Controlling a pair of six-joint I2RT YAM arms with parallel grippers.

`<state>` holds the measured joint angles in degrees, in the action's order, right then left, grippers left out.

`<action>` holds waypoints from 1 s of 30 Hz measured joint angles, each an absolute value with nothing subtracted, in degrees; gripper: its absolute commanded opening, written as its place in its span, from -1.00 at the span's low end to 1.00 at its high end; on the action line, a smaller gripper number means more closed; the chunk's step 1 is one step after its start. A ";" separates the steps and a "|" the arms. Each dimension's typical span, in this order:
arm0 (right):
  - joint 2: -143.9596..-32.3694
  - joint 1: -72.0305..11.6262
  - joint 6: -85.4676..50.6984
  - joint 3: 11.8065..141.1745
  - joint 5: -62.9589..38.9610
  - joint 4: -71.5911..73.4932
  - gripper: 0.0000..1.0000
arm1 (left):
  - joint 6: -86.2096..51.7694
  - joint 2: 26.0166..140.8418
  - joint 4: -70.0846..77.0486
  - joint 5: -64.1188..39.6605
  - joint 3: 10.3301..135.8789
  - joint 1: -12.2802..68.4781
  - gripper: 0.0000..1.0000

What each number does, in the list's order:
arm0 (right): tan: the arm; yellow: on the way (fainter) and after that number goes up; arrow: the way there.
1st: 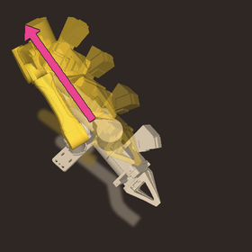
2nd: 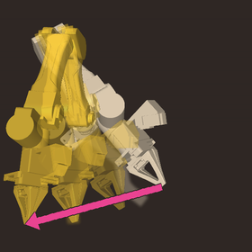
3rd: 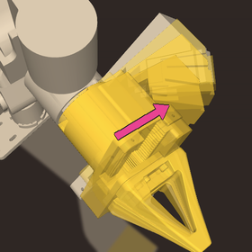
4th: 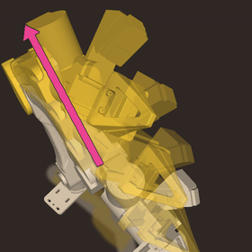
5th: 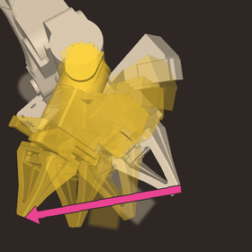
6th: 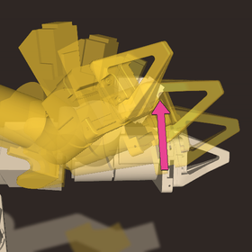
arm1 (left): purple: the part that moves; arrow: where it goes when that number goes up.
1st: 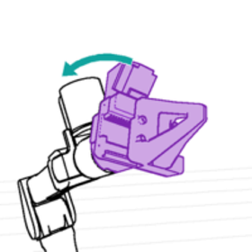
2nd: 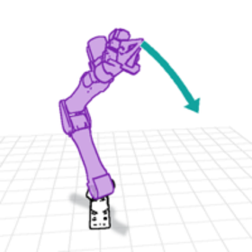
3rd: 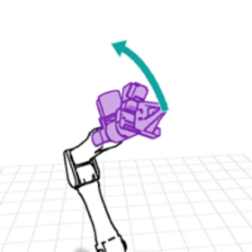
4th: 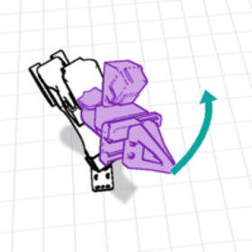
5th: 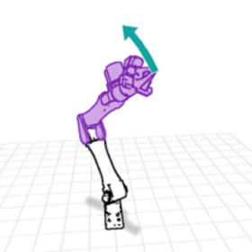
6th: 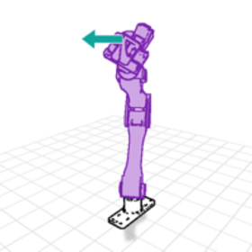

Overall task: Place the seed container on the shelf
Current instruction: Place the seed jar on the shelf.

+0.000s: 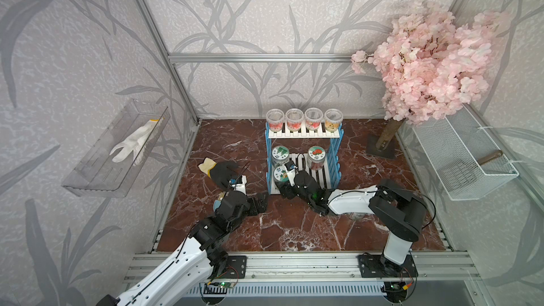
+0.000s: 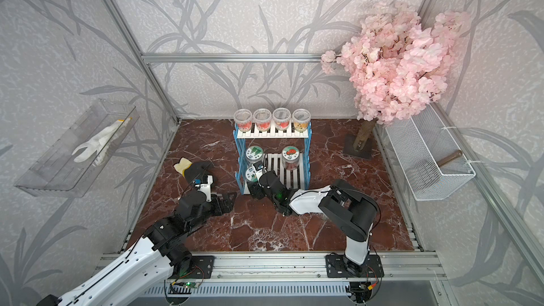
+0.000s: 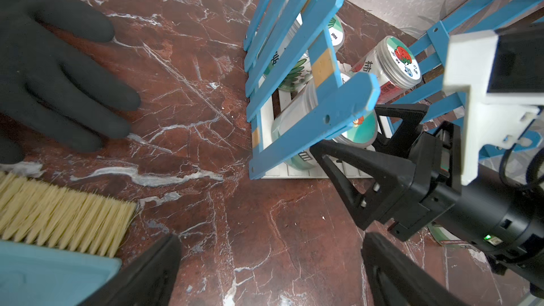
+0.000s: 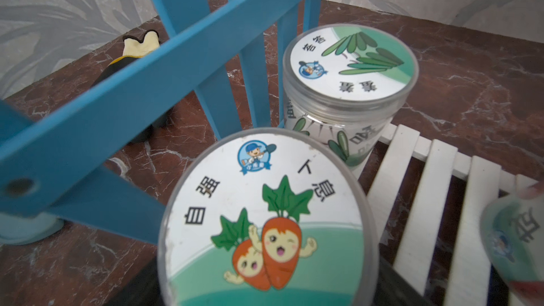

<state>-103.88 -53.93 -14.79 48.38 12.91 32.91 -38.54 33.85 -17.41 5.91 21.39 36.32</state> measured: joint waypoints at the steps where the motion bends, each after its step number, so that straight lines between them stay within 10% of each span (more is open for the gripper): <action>1: -104.01 -53.93 -15.03 48.38 13.04 33.19 0.60 | -38.59 33.85 -17.45 5.93 21.39 36.32 1.00; 30: -104.97 -54.02 -16.69 50.37 12.99 30.50 0.86 | -38.59 34.61 -17.52 5.69 21.39 36.32 1.00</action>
